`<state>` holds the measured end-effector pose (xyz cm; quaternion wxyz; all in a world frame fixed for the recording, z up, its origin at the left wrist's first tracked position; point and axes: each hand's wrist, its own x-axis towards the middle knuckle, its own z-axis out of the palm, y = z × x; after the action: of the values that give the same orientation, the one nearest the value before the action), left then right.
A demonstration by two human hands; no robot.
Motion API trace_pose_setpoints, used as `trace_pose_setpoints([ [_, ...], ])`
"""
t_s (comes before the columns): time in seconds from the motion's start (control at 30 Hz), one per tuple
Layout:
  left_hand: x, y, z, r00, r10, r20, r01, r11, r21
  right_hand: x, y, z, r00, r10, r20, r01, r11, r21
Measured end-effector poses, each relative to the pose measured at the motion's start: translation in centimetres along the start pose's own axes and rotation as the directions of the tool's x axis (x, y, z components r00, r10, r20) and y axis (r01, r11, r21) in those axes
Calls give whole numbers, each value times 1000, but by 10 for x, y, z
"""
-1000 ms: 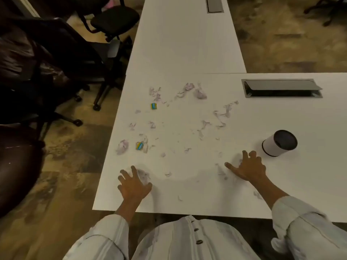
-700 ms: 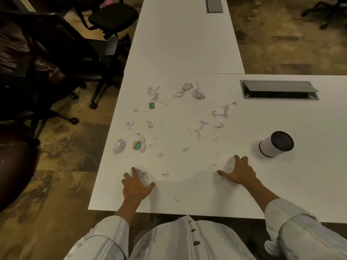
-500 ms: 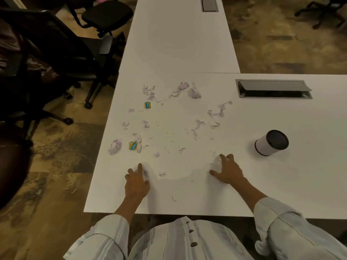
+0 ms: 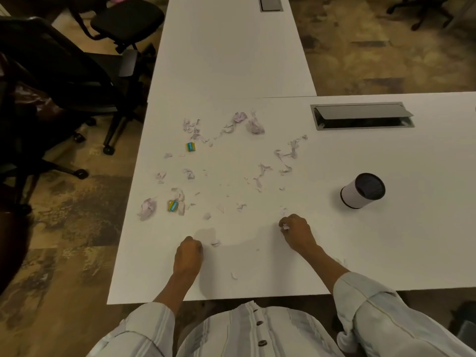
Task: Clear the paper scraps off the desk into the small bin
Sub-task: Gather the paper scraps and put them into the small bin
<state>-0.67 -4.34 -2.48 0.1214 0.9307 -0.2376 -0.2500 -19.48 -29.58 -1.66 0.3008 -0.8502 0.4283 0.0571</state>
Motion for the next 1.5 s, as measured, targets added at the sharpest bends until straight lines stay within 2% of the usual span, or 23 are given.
trace_pose_setpoints([
  [0.07, 3, 10, -1, 998, 59, -31, -60, 997, -42, 0, 2, -6, 994, 86, -65, -74, 983, 166],
  [0.17, 9, 40, -4, 987, 146, -59, -151, 984, -94, -4, 8, -20, 975, 163, -154, -95, 922, 374],
  [0.33, 19, 125, -11, 943, 319, -94, -333, 913, -235, -8, 28, -67, 924, 277, -263, -80, 813, 577],
  [0.47, 23, 215, -8, 901, 429, -73, -429, 850, -307, -3, 60, -124, 855, 333, -398, -38, 805, 592],
  [0.6, 20, 318, 1, 847, 532, -19, -489, 764, -421, 11, 97, -176, 798, 408, -443, -74, 796, 601],
  [0.73, 21, 404, 19, 829, 557, 56, -460, 735, -498, 28, 126, -204, 822, 394, -412, -102, 813, 574],
  [0.8, 24, 433, 28, 840, 533, 100, -419, 754, -506, 37, 137, -211, 841, 382, -383, -132, 831, 540],
  [0.87, 29, 454, 34, 842, 499, 206, -341, 787, -514, 42, 147, -215, 853, 381, -357, -169, 849, 501],
  [0.93, 35, 466, 38, 822, 469, 322, -284, 829, -482, 45, 156, -216, 870, 366, -329, -183, 861, 475],
  [0.97, 37, 470, 38, 800, 472, 369, -312, 854, -416, 46, 159, -216, 879, 357, -316, -185, 866, 464],
  [1.03, 42, 474, 35, 793, 413, 448, -239, 887, -394, 46, 164, -217, 893, 340, -296, -186, 875, 447],
  [1.13, 43, 473, 26, 770, 407, 491, -166, 872, -461, 47, 165, -220, 915, 321, -246, -191, 879, 436],
  [1.23, 43, 463, 13, 799, 327, 504, 76, 777, -625, 48, 161, -224, 918, 345, -197, -234, 871, 433],
  [1.3, 46, 447, 11, 823, 285, 491, 106, 773, -626, 48, 160, -224, 907, 370, -198, -285, 889, 358],
  [1.4, 47, 409, 17, 869, 241, 431, 64, 811, -582, 45, 159, -220, 861, 397, -317, -318, 908, 272],
  [1.5, 44, 360, 31, 897, 244, 369, -66, 899, -433, 30, 153, -204, 749, 376, -545, -231, 920, 317],
])
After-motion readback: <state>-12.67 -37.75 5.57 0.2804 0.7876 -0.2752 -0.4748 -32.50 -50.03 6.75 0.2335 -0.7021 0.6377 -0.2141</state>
